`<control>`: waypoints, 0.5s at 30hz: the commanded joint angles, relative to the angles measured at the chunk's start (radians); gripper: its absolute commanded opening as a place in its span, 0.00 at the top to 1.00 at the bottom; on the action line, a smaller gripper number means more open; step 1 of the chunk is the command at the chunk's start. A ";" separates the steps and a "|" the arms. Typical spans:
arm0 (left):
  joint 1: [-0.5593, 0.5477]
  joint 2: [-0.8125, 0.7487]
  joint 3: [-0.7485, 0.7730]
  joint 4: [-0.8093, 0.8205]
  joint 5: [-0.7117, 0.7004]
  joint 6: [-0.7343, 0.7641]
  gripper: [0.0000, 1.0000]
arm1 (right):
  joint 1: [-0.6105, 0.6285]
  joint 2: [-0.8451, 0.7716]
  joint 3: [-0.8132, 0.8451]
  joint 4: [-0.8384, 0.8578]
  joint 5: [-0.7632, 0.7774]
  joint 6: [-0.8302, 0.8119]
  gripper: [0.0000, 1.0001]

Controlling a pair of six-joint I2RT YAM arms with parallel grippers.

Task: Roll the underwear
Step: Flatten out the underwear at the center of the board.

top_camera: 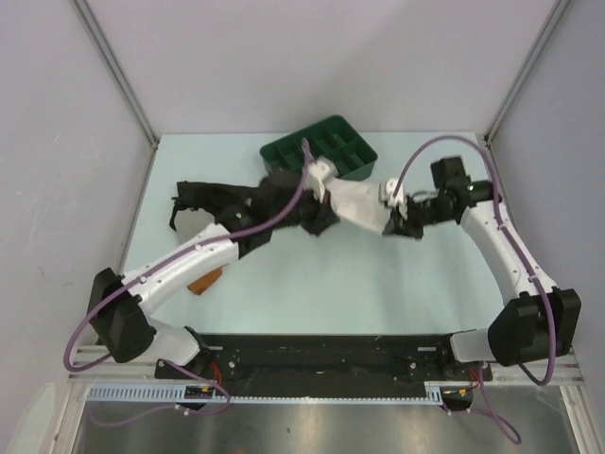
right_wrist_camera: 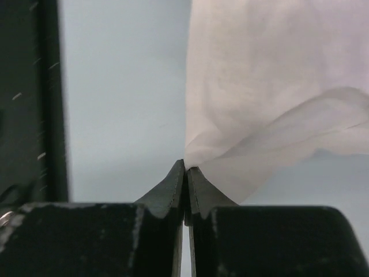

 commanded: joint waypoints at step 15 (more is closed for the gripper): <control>-0.142 -0.111 -0.373 -0.153 0.056 -0.049 0.23 | -0.126 0.033 -0.318 0.015 0.103 0.018 0.48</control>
